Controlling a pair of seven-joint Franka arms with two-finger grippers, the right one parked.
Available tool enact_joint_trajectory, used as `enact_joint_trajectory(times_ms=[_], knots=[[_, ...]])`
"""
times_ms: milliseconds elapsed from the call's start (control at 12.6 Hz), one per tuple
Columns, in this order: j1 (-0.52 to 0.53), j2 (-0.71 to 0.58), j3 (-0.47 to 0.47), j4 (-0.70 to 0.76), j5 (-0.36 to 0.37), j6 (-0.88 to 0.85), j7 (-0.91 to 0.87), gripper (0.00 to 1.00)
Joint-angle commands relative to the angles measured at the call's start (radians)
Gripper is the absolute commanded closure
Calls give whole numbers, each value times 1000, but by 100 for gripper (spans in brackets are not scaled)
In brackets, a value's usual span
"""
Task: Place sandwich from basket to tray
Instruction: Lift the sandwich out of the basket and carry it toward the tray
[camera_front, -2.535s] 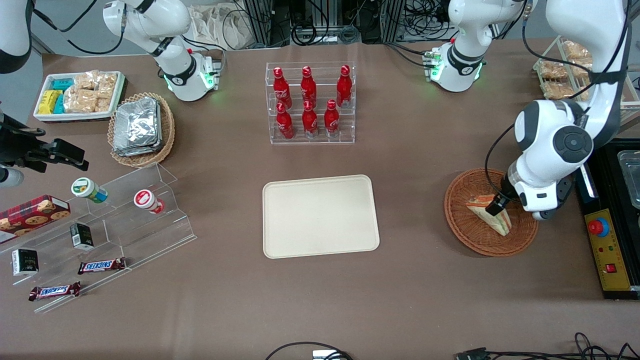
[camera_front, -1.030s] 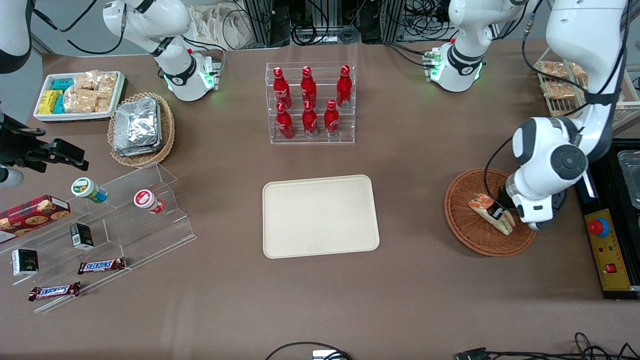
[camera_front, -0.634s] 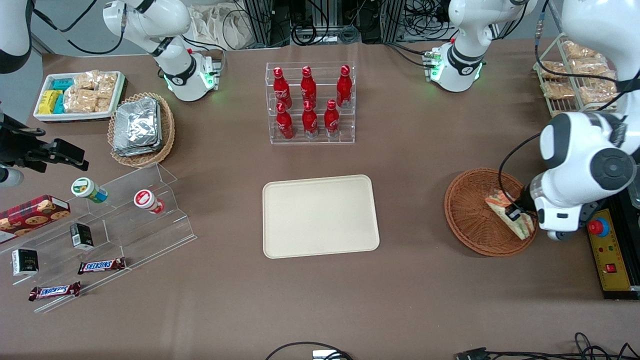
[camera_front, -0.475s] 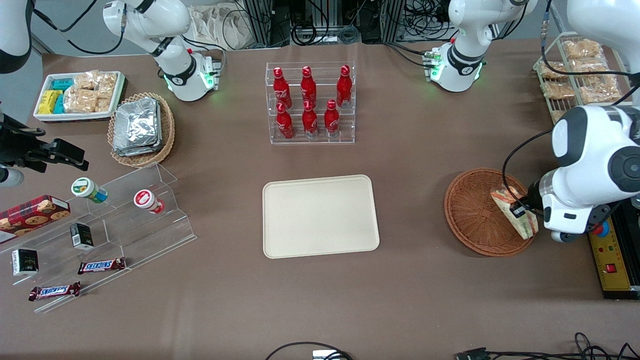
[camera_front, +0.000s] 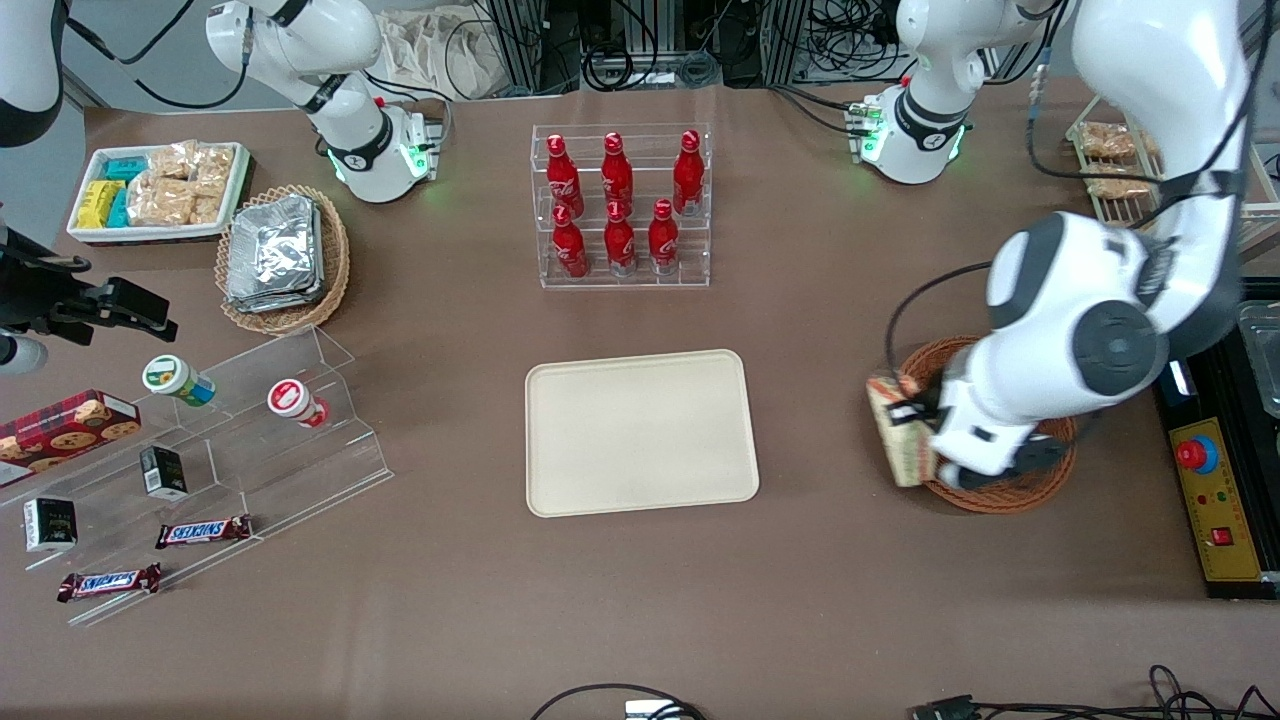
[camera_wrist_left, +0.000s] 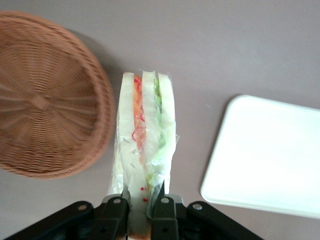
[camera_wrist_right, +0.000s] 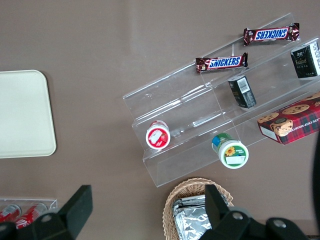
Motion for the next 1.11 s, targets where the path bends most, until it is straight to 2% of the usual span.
enact_joint_trajectory(times_ms=[0,317,554,634,871,1030], knots=[[-46,93,-23,111,1,-14,21,100],[-158,194,-20,114,7,142,19,100],[-214,262,-20,114,109,222,8,100],[-222,288,-18,113,120,266,7,100],[-237,351,-18,102,131,409,-47,98],[-266,360,-17,102,130,414,-119,95]])
